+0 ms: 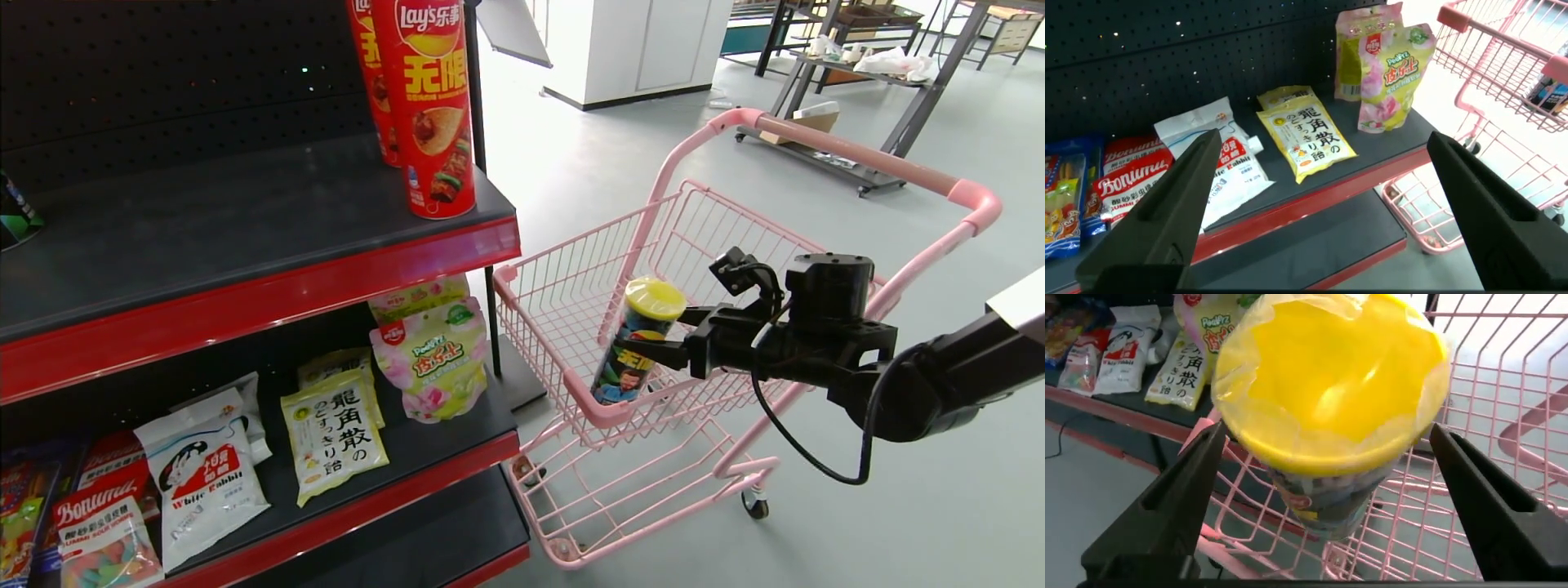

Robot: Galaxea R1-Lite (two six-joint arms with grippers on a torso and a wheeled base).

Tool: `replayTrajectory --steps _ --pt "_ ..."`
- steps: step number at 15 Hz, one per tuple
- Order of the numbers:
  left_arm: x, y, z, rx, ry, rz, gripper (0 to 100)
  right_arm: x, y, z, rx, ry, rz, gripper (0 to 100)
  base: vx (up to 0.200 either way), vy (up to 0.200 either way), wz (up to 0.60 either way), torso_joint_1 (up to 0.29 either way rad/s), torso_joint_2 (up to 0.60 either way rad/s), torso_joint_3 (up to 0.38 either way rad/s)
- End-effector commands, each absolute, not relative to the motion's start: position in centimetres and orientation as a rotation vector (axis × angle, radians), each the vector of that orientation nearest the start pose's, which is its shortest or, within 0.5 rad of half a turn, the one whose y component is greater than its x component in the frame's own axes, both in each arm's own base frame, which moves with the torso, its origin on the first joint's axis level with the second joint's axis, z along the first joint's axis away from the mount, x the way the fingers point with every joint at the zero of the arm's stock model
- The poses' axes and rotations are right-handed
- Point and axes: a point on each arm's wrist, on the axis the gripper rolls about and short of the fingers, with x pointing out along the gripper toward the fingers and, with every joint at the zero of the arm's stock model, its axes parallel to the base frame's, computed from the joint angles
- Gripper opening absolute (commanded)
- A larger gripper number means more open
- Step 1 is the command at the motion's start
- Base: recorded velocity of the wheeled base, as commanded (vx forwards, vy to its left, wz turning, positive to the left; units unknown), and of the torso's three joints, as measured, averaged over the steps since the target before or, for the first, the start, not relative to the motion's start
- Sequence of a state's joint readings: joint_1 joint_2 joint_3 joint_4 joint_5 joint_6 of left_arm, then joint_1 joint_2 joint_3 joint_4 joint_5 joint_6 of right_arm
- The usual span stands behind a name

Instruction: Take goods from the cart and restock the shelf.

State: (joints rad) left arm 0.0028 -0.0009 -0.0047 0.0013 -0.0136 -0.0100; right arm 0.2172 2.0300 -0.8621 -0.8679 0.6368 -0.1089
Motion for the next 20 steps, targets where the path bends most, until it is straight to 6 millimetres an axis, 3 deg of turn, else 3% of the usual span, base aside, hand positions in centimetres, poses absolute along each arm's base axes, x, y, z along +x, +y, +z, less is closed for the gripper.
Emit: replayTrajectory --steps 1,13,14,18,20 --pt "-2.3 0.0 7.7 -0.011 -0.003 -0.011 100 36.5 9.5 10.2 -0.034 0.254 0.887 100 0.0 0.0 0.0 0.0 0.0 0.0" --pt "-2.3 0.0 7.7 0.003 -0.003 -0.011 100 36.9 10.4 8.9 -0.014 0.268 1.0 100 0.0 0.0 0.0 0.0 0.0 0.0" --pt "-2.3 0.0 7.7 0.003 -0.003 -0.011 100 36.9 10.5 9.0 -0.013 0.264 1.006 0 0.0 0.0 0.0 0.0 0.0 0.0" --pt "-2.3 0.0 7.7 0.003 -0.003 -0.011 100 37.2 10.5 8.9 -0.015 0.261 0.999 0 0.0 0.0 0.0 0.0 0.0 0.0" --pt "-2.3 0.0 7.7 0.003 -0.003 -0.011 100 37.0 10.3 10.2 -0.026 0.229 0.973 0 0.0 0.0 0.0 0.0 0.0 0.0"
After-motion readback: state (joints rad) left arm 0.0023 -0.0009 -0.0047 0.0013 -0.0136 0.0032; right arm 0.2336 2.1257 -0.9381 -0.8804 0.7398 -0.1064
